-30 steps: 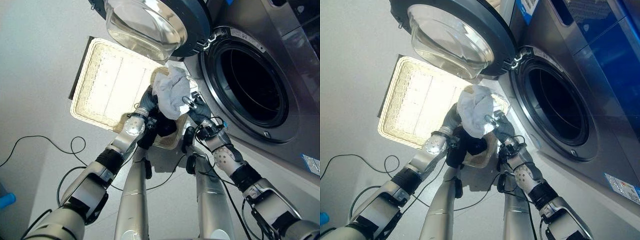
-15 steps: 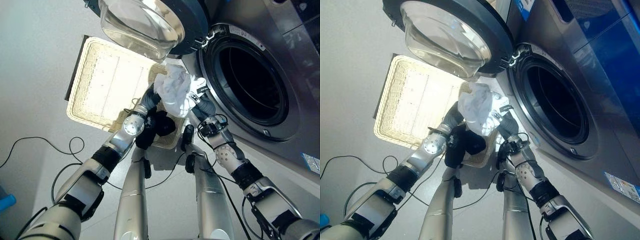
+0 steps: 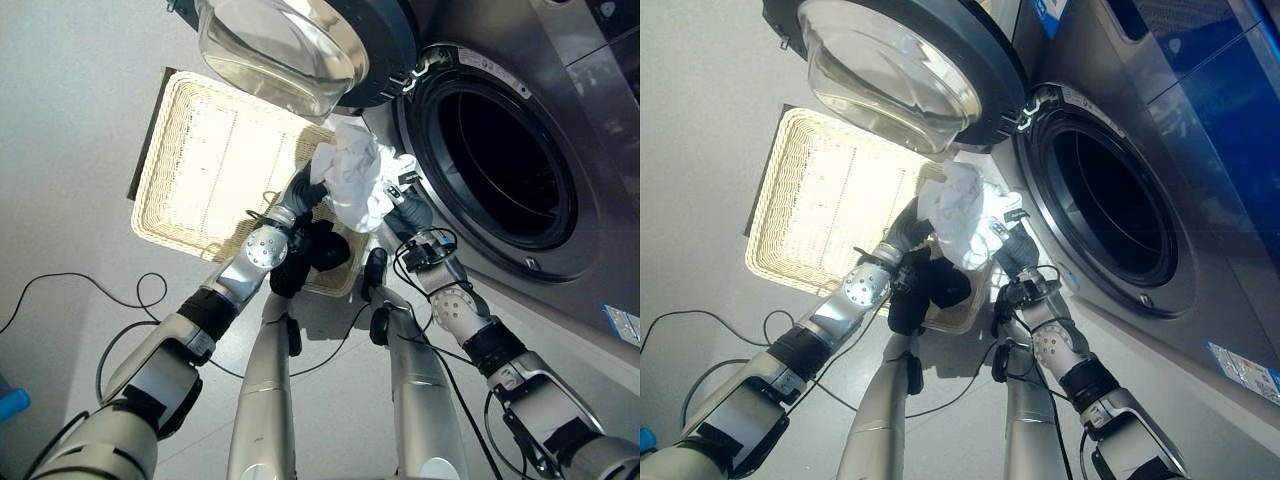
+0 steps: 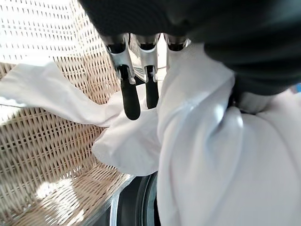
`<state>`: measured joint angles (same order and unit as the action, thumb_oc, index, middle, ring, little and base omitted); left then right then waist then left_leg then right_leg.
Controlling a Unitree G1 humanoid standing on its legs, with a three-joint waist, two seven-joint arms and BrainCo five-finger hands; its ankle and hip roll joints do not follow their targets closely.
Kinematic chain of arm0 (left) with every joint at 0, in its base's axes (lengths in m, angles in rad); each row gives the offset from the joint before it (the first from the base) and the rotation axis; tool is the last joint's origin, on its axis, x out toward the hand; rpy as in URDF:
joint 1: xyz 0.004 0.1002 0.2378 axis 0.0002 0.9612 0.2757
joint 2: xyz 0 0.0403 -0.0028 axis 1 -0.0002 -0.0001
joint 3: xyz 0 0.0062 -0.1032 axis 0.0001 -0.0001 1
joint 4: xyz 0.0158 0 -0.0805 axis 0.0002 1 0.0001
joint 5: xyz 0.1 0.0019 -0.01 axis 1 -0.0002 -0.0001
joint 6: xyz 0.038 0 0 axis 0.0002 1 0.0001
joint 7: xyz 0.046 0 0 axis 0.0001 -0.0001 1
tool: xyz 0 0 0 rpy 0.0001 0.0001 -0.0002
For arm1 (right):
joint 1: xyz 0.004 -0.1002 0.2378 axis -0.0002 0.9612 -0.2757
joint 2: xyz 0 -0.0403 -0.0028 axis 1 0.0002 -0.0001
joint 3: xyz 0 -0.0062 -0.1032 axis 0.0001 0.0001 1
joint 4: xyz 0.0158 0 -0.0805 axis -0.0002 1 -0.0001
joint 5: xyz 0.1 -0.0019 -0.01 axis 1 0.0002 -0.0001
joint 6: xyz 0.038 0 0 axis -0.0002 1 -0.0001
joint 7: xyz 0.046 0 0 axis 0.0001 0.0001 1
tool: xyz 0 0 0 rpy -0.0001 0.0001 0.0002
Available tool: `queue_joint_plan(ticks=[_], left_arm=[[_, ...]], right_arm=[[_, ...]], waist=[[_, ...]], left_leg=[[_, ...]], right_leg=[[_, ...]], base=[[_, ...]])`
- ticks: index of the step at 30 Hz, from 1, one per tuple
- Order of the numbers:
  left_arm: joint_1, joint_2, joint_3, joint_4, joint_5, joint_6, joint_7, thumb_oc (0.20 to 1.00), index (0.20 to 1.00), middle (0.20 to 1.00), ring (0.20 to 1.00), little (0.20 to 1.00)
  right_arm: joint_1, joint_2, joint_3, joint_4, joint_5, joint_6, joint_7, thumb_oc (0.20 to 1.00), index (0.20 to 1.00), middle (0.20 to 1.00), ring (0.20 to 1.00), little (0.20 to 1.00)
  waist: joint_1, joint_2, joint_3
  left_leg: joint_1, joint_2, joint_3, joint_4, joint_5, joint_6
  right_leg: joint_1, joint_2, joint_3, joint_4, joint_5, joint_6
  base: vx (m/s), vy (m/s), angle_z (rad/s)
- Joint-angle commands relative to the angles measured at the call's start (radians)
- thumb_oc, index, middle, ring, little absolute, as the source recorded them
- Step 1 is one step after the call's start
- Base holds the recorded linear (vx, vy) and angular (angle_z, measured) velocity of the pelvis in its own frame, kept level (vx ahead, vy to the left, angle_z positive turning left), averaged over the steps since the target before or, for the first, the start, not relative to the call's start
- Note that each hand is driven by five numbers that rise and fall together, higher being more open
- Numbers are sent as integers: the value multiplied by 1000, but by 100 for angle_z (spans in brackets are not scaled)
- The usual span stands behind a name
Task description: Put the clothes into the washing machine.
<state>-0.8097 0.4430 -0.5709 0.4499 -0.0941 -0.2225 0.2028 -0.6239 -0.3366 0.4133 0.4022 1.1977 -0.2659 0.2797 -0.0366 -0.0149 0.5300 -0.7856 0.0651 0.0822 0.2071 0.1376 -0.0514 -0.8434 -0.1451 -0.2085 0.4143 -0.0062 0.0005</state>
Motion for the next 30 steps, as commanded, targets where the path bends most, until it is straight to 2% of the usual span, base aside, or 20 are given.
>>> queue_joint_plan(ticks=[1, 6, 8, 14, 20, 27, 30], left_arm=[[-16, -50, -87, -146, 42, -67, -38, 200, 200, 200, 200, 200], [-23, -42, -94, -130, 35, -79, -42, 200, 200, 200, 200, 200], [-32, -35, -98, -118, 32, -83, -50, 200, 200, 200, 200, 200], [-42, -24, -107, -95, 21, -99, -58, 200, 200, 200, 200, 200], [-58, -14, -118, -78, 49, -119, -61, 200, 200, 200, 200, 200], [-91, 4, -148, -73, 135, -128, -37, 200, 200, 200, 200, 200], [-111, 17, -173, -83, 197, -136, -25, 200, 200, 200, 200, 200]], right_arm=[[-54, 23, 24, -88, 41, 56, 142, 1000, 1000, 1000, 1000, 1000], [-62, 23, 33, -57, 67, 120, 204, 1000, 1000, 1000, 1000, 1000], [-64, 12, 41, -33, 78, 152, 260, 1000, 1000, 1000, 1000, 1000], [-74, -2, 49, -4, 70, 179, 282, 1000, 1000, 1000, 1000, 1000], [-94, -30, 52, 58, 49, 177, 261, 1000, 1000, 1000, 1000, 1000], [-119, -48, 56, 101, -21, 163, 182, 1000, 1000, 1000, 1000, 1000], [-137, -58, 62, 134, -66, 162, 109, 1000, 1000, 1000, 1000, 1000]], waist=[[21, 18, -10], [24, 17, -10], [26, 15, -10], [27, 13, -10], [28, 14, -10], [27, 14, -10], [28, 17, -10]], left_leg=[[0, -67, 72, 9, -31, 57], [3, -69, 67, 8, -30, 56], [3, -68, 68, 8, -30, 55], [1, -70, 64, 12, -29, 53], [-2, -71, 61, 14, -29, 51], [-6, -72, 58, 21, -31, 50], [-7, -73, 53, 22, -32, 51]], right_leg=[[25, 39, -56, -65, 76, 58], [29, 39, -58, -67, 78, 59], [30, 37, -61, -68, 78, 59], [30, 37, -62, -67, 80, 60], [28, 37, -62, -66, 81, 58], [25, 40, -59, -62, 79, 57], [24, 41, -56, -63, 80, 54]], base=[[0, 0, 0], [2, -6, 0], [0, 0, 0], [0, 0, 0], [0, 0, 0], [0, 0, 0], [0, 0, 0]])
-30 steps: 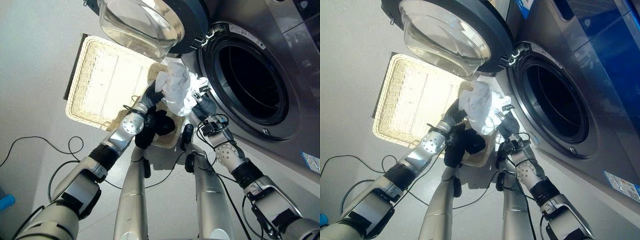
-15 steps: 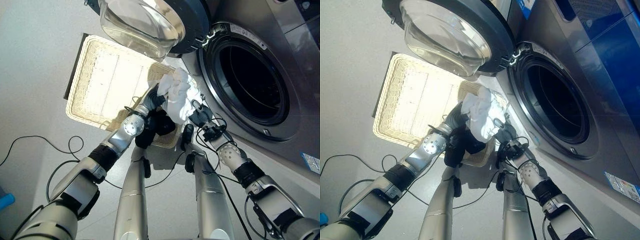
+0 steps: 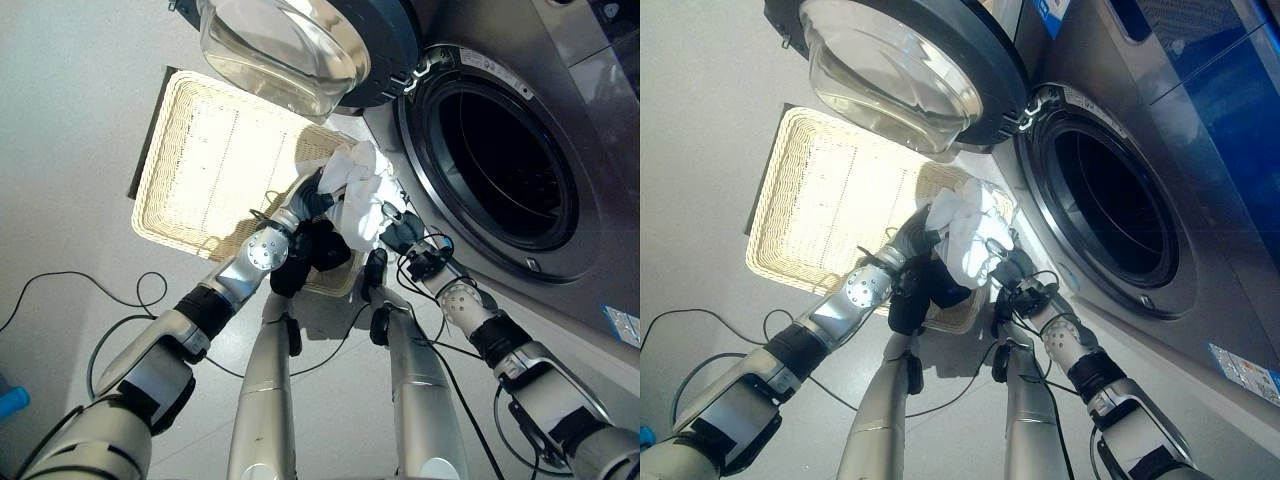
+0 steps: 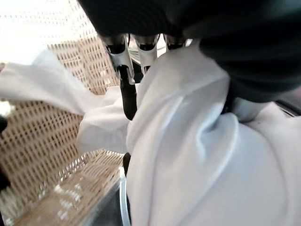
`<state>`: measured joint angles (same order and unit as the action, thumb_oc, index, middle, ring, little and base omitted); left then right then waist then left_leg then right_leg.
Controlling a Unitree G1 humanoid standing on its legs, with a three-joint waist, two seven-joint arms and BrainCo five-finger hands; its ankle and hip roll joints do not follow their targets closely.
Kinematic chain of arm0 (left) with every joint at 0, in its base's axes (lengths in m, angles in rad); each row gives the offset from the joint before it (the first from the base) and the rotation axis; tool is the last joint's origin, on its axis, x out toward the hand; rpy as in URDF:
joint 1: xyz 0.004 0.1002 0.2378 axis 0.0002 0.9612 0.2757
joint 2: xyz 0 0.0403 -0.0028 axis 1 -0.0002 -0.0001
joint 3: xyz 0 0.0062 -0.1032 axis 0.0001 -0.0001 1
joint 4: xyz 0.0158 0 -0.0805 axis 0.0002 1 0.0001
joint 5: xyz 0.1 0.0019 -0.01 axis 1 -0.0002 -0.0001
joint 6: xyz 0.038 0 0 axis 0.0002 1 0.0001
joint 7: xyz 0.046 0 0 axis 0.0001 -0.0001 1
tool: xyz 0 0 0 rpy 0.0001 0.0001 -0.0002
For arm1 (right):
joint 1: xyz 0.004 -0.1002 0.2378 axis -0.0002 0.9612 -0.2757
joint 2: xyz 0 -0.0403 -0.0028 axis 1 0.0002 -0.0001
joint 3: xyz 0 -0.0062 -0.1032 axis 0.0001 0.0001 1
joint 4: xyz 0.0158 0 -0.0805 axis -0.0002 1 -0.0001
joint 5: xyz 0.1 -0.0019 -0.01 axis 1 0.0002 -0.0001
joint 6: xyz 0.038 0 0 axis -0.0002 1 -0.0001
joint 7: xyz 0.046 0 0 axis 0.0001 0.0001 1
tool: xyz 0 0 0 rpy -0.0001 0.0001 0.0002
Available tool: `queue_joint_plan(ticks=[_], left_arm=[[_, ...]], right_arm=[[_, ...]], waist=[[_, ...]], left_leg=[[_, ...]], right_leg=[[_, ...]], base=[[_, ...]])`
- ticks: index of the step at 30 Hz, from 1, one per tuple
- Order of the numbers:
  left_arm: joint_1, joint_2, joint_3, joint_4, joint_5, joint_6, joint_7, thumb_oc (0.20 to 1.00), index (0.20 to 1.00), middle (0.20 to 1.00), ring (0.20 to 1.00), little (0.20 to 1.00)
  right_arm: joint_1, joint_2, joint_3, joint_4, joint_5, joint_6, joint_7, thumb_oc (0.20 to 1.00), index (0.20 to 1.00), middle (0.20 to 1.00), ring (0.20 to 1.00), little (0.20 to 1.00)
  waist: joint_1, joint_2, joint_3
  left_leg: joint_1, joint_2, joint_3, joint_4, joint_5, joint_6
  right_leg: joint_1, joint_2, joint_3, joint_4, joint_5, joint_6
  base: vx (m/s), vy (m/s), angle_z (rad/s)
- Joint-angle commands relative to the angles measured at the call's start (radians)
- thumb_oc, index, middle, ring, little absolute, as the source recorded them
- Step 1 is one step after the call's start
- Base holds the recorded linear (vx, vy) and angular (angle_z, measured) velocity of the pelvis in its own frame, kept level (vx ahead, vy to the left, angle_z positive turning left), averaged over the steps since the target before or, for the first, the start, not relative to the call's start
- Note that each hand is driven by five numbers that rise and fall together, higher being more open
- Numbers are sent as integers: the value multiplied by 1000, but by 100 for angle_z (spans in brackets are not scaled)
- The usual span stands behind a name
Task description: Put the clothes into the washing machine.
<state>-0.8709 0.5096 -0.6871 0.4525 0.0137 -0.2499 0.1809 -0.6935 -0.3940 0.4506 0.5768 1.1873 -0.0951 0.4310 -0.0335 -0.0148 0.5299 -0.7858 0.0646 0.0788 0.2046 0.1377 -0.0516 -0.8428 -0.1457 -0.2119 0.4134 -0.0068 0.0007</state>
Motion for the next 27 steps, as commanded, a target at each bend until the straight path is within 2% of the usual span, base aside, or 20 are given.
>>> queue_joint_plan(ticks=[1, 6, 8, 13, 15, 18, 19, 20, 27], left_arm=[[-50, -50, -57, -86, 89, -108, -4, 200, 200, 200, 200, 200], [-81, -45, -99, -84, 124, -122, -3, 200, 200, 200, 200, 200], [-88, -47, -117, -82, 120, -124, -13, 200, 200, 200, 200, 200], [-89, -49, -120, -82, 119, -122, -13, 200, 200, 200, 200, 200], [-94, -62, -134, -82, 112, -114, -22, 200, 200, 200, 200, 200], [-106, -88, -144, -75, 63, -113, -75, 200, 200, 200, 200, 200], [-104, -100, -144, -79, 58, -103, -92, 200, 200, 200, 200, 200], [-103, -102, -146, -79, 55, -102, -94, 200, 200, 200, 200, 200], [-97, -124, -143, -83, 67, -65, -104, 200, 200, 200, 200, 200]], right_arm=[[-67, 0, 24, -40, -55, -9, -43, 1000, 1000, 1000, 1000, 1000], [-90, -1, 39, 25, -79, 8, -46, 1000, 1000, 1000, 1000, 1000], [-96, 4, 45, 37, -47, 11, -18, 1000, 1000, 1000, 1000, 1000], [-98, 5, 45, 40, -43, 10, -13, 1000, 1000, 1000, 1000, 1000], [-105, 22, 50, 45, -16, 15, 18, 1000, 1000, 1000, 1000, 1000], [-124, 56, 44, 36, 111, 20, 89, 1000, 1000, 1000, 1000, 1000], [-123, 68, 39, 25, 170, 11, 133, 570, 570, 570, 570, 570], [-122, 72, 37, 22, 187, 3, 146, 200, 200, 200, 200, 200], [-121, 103, 20, -11, 268, -24, 222, 200, 200, 200, 200, 200]], waist=[[25, 17, -10], [28, 24, -10], [30, 26, -10], [30, 26, -10], [31, 28, -10], [32, 28, -10], [31, 29, -10], [30, 29, -10], [27, 27, -10]], left_leg=[[-7, -73, 57, 24, -32, 51], [-7, -74, 56, 24, -32, 53], [-6, -76, 55, 23, -32, 54], [-6, -77, 54, 22, -32, 54], [-5, -78, 52, 22, -32, 56], [1, -80, 48, 18, -31, 57], [2, -82, 47, 15, -30, 56], [2, -82, 46, 16, -30, 56], [8, -83, 47, 9, -28, 55]], right_leg=[[23, 41, -53, -62, 80, 54], [22, 41, -53, -61, 79, 52], [24, 41, -54, -64, 80, 52], [24, 41, -54, -64, 80, 52], [24, 42, -53, -62, 78, 52], [30, 43, -52, -67, 80, 54], [31, 44, -51, -71, 82, 55], [31, 44, -50, -70, 82, 55], [36, 44, -52, -79, 87, 59]], base=[[0, 0, 0], [0, 0, 0], [0, 0, 0], [0, 0, 0], [0, 0, 0], [-4, -15, 2], [0, 0, 0], [0, 0, 0], [0, 0, 0]])
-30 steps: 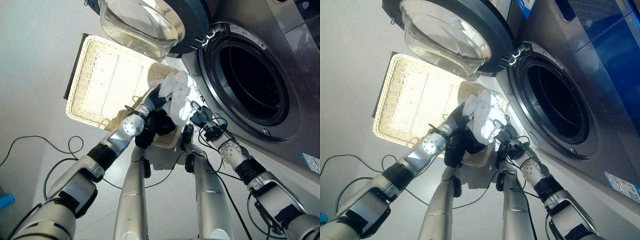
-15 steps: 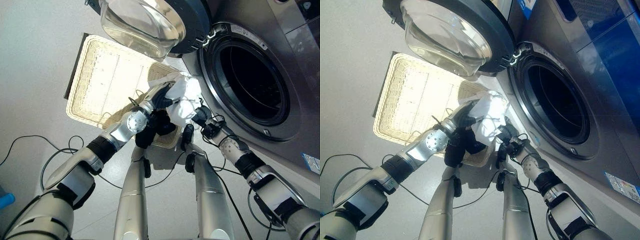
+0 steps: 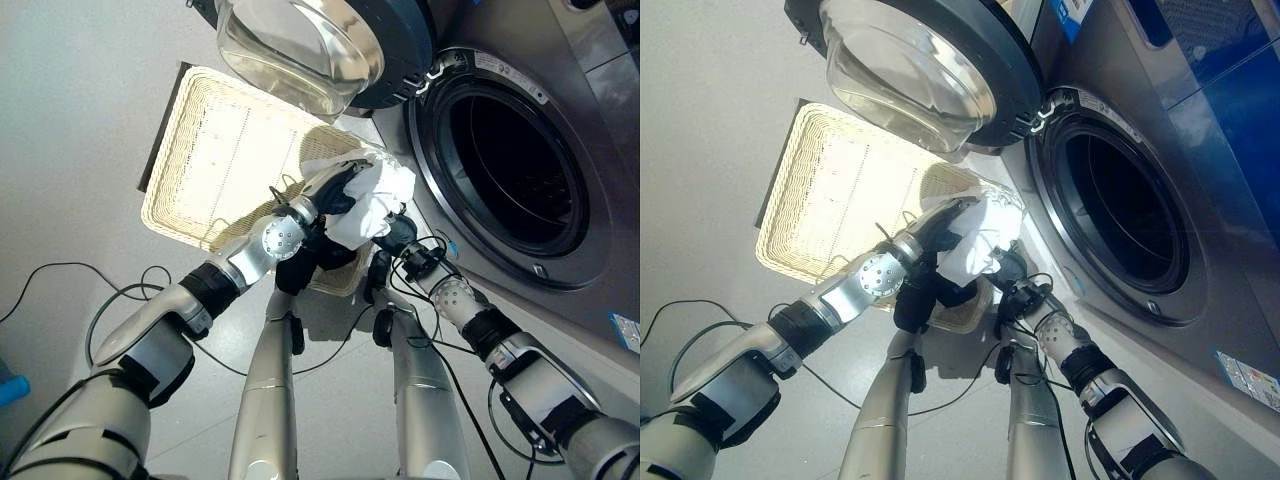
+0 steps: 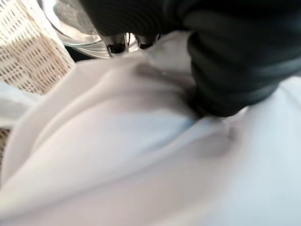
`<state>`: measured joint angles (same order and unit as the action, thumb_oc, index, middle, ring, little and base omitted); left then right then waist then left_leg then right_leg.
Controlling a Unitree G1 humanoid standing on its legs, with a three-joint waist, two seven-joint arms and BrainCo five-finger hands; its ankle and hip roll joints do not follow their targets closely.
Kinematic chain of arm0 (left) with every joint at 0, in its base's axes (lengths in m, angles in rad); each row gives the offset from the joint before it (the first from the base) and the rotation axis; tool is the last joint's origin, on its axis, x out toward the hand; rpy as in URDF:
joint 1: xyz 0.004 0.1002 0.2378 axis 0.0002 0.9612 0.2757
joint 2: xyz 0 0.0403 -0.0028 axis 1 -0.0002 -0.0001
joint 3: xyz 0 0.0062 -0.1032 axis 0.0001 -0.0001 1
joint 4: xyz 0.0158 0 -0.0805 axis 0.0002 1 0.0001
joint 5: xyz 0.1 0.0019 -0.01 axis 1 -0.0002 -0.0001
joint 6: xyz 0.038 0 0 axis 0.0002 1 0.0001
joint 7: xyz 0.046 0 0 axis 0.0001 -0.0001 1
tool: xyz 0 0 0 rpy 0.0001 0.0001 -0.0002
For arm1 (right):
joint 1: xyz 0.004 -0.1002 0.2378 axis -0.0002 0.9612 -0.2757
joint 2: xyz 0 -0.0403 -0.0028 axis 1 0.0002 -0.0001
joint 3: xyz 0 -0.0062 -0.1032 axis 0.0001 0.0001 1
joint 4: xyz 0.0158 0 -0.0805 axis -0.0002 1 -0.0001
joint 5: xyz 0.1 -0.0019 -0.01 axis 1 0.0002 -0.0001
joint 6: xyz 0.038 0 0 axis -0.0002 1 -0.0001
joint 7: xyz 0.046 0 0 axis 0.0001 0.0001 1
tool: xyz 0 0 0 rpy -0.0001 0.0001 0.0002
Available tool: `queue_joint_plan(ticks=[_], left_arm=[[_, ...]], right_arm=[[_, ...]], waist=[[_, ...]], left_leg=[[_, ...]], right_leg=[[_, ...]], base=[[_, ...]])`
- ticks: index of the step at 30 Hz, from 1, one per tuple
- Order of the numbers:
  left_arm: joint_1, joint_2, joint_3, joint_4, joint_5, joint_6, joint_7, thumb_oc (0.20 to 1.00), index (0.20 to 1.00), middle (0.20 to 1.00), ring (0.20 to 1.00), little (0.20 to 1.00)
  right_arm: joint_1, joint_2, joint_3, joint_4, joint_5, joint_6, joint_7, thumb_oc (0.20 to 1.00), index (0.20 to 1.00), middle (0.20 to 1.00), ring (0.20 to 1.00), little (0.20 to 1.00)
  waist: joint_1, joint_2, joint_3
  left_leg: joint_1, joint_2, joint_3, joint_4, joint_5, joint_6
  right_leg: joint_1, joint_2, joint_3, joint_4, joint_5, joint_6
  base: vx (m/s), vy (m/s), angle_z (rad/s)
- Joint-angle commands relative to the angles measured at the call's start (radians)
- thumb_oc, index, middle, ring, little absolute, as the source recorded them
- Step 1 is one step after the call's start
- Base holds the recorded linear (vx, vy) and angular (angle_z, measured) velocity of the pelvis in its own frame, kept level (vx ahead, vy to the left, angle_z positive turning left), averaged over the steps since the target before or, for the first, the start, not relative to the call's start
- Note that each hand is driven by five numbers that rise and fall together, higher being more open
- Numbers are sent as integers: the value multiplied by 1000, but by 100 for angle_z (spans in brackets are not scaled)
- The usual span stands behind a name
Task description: Put the clothes into the washing machine.
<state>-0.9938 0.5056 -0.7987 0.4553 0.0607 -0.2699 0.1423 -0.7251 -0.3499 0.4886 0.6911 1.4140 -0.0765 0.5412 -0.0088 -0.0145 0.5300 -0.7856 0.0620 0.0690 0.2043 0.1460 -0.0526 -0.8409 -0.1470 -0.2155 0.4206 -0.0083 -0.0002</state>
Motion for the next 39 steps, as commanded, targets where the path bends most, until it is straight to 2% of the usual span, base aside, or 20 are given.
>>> queue_joint_plan(ticks=[1, 17, 18, 19, 20, 29, 36, 39], left_arm=[[28, -121, -32, -81, 26, -45, -58, 200, 200, 200, 200, 200], [38, -103, -19, -41, 29, -58, -72, 209, 209, 209, 209, 209], [38, -101, -22, -41, 29, -57, -71, 589, 589, 589, 589, 589], [38, -100, -22, -42, 28, -58, -70, 928, 928, 928, 928, 928], [39, -101, -22, -43, 26, -57, -73, 1000, 1000, 1000, 1000, 1000], [50, -110, -6, -49, -17, -62, -18, 1000, 1000, 1000, 1000, 1000], [65, -121, 22, -47, -27, -63, 28, 1000, 1000, 1000, 1000, 1000], [72, -117, 39, -36, -40, -86, 56, 1000, 1000, 1000, 1000, 1000]], right_arm=[[-88, 58, -21, -130, 48, -47, 113, 200, 200, 200, 200, 200], [-103, 34, -100, -17, 113, -130, 59, 200, 200, 200, 200, 200], [-105, 31, -104, -10, 110, -144, 49, 200, 200, 200, 200, 200], [-106, 29, -108, -4, 110, -153, 44, 200, 200, 200, 200, 200], [-105, 31, -112, -2, 109, -167, 36, 200, 200, 200, 200, 200], [-109, 42, -153, 21, 156, -300, -1, 200, 200, 200, 200, 200], [-108, 54, -183, 37, 169, -347, -8, 200, 200, 200, 200, 200], [-108, 53, -201, 40, 203, -385, -17, 200, 200, 200, 200, 200]], waist=[[2, 26, -10], [-4, 30, -10], [-5, 31, -10], [-7, 31, -10], [-7, 32, -10], [-16, 41, -10], [-21, 54, -10], [-24, 61, -10]], left_leg=[[7, -79, 58, 9, -37, 55], [11, -71, 72, 10, -39, 51], [12, -70, 74, 6, -38, 51], [13, -70, 75, 5, -38, 51], [15, -69, 76, 5, -39, 51], [19, -66, 89, 0, -39, 49], [27, -69, 93, -1, -43, 51], [39, -71, 97, -3, -46, 51]], right_leg=[[35, 44, -48, -87, 88, 61], [39, 49, -38, -93, 93, 62], [39, 51, -36, -96, 95, 62], [39, 53, -33, -98, 95, 62], [41, 54, -31, -99, 95, 62], [41, 66, -14, -100, 94, 60], [46, 75, 1, -96, 88, 57], [55, 79, 6, -95, 83, 56]], base=[[0, 0, 0], [0, 0, 0], [0, 0, 0], [0, 0, 0], [0, 0, 0], [-7, 9, -1], [-15, 17, -4], [-11, 25, -5]])
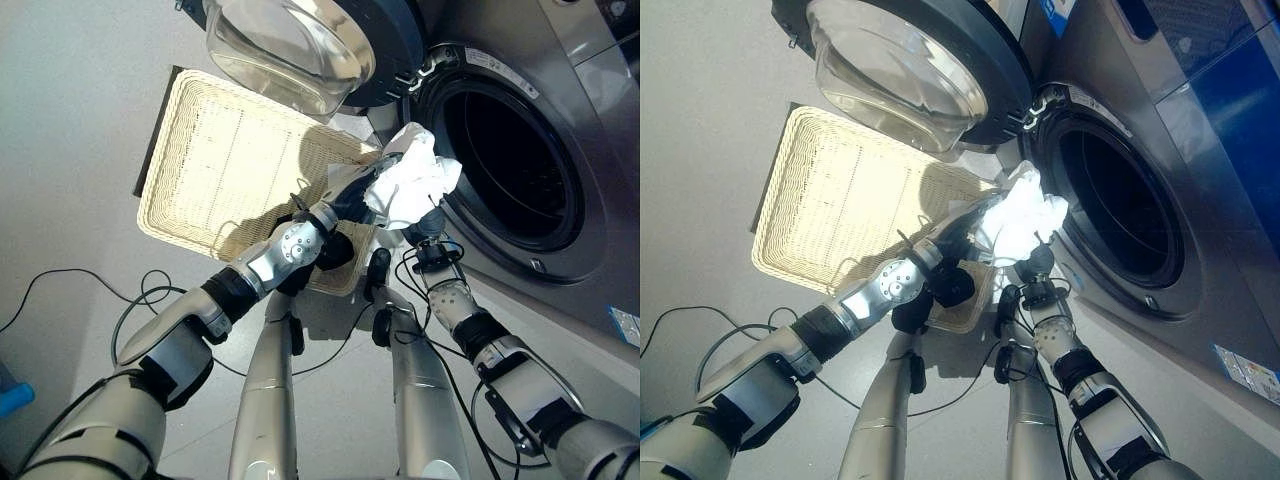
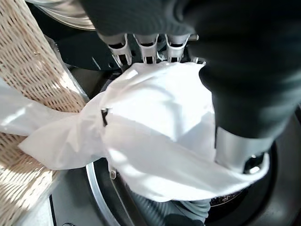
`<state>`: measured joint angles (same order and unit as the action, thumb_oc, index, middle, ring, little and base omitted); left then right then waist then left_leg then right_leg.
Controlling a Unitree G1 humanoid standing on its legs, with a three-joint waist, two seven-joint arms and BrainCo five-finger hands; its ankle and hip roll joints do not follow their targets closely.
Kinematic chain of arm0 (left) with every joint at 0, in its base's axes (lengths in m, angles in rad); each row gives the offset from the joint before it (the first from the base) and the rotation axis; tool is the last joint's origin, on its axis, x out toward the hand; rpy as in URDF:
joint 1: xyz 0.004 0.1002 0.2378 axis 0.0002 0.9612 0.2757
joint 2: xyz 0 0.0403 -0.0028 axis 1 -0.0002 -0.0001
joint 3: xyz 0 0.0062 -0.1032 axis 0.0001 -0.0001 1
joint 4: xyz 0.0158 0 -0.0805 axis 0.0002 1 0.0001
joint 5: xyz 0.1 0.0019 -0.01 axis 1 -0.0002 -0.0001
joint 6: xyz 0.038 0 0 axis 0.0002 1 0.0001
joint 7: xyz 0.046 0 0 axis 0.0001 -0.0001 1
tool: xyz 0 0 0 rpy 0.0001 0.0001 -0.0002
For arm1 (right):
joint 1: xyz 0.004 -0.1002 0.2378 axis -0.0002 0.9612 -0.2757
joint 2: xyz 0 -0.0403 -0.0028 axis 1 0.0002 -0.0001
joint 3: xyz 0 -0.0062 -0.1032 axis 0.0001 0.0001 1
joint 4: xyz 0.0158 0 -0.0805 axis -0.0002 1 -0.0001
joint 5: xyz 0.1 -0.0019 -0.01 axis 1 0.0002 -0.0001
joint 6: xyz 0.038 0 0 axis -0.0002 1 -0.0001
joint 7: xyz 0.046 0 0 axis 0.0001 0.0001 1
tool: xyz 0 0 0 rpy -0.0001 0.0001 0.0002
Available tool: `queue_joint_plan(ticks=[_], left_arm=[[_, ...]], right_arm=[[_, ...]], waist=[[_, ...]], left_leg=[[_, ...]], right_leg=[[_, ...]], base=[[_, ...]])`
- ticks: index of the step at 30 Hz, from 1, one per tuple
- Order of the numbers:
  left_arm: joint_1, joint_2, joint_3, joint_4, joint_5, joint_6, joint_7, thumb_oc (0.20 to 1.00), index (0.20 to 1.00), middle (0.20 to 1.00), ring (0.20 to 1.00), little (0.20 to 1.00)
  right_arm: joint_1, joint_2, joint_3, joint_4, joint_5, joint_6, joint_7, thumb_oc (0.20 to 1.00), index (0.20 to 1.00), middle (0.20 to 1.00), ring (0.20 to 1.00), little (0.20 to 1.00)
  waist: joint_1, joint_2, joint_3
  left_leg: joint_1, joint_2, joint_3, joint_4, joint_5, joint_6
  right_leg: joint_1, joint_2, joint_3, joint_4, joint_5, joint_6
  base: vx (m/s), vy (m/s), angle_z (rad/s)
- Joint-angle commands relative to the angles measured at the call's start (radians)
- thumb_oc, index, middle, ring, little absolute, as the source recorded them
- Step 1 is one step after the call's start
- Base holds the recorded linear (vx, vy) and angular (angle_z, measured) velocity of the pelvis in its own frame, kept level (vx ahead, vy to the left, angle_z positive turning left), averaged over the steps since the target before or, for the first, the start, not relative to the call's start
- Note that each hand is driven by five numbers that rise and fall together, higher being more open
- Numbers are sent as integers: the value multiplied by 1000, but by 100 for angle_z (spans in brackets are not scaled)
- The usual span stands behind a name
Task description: Put the clothes into the washing machine.
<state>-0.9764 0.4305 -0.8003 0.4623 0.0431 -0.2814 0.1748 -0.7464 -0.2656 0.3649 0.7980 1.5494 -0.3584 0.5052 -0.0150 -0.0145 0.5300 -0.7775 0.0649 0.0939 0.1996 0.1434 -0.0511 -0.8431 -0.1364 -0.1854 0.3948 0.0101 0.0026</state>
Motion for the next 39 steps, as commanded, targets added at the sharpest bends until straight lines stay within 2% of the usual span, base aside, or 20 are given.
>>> queue_joint_plan(ticks=[1, 8, 15, 21, 28, 36, 39], left_arm=[[55, -41, 43, -43, -24, -76, 26, 1000, 1000, 1000, 1000, 1000], [64, -33, 71, -35, -40, -99, 93, 1000, 1000, 1000, 1000, 1000], [71, -7, 67, -32, -88, -127, 181, 1000, 1000, 1000, 1000, 1000], [76, 22, 66, -43, -131, -153, 228, 1000, 1000, 1000, 1000, 1000], [104, 40, 94, -65, -189, -249, 263, 1000, 1000, 1000, 1000, 1000], [112, 44, 111, -122, -229, -278, 241, 1000, 1000, 1000, 1000, 1000], [120, 44, 107, -154, -224, -273, 227, 1000, 1000, 1000, 1000, 1000]], right_arm=[[-86, -31, -80, -66, 71, -111, 16, 200, 200, 200, 200, 200], [-101, -34, -171, -40, 198, -201, -13, 200, 200, 200, 200, 200], [-161, -74, -283, 30, 423, -232, 17, 200, 200, 200, 200, 200], [-214, -116, -334, 57, 423, -249, -50, 200, 200, 200, 200, 200], [-236, -155, -378, 87, 423, -240, -146, 200, 200, 200, 200, 200], [-275, -178, -411, 91, 423, -207, -228, 200, 200, 200, 200, 200], [-297, -173, -420, 49, 423, -223, -266, 200, 200, 200, 200, 200]], waist=[[-18, 62, -10], [-23, 76, -10], [-16, 98, -10], [-3, 110, -10], [12, 121, -10], [26, 129, -10], [32, 131, -10]], left_leg=[[32, -74, 73, 1, -43, 50], [48, -79, 79, 3, -52, 47], [62, -87, 74, -3, -59, 45], [55, -93, 68, -6, -54, 48], [61, -100, 59, -2, -63, 50], [54, -103, 53, -1, -57, 54], [61, -105, 48, -2, -64, 55]], right_leg=[[59, 69, -24, -68, 64, 53], [73, 76, -12, -64, 54, 49], [84, 73, -12, -67, 51, 49], [80, 68, -22, -69, 57, 47], [85, 58, -31, -61, 47, 49], [80, 47, -45, -57, 52, 48], [86, 43, -50, -55, 46, 51]], base=[[-7, 30, -8], [3, 30, -4], [4, 22, -6], [0, 0, 0], [-2, 0, 0], [5, 0, 3], [11, -14, 5]])
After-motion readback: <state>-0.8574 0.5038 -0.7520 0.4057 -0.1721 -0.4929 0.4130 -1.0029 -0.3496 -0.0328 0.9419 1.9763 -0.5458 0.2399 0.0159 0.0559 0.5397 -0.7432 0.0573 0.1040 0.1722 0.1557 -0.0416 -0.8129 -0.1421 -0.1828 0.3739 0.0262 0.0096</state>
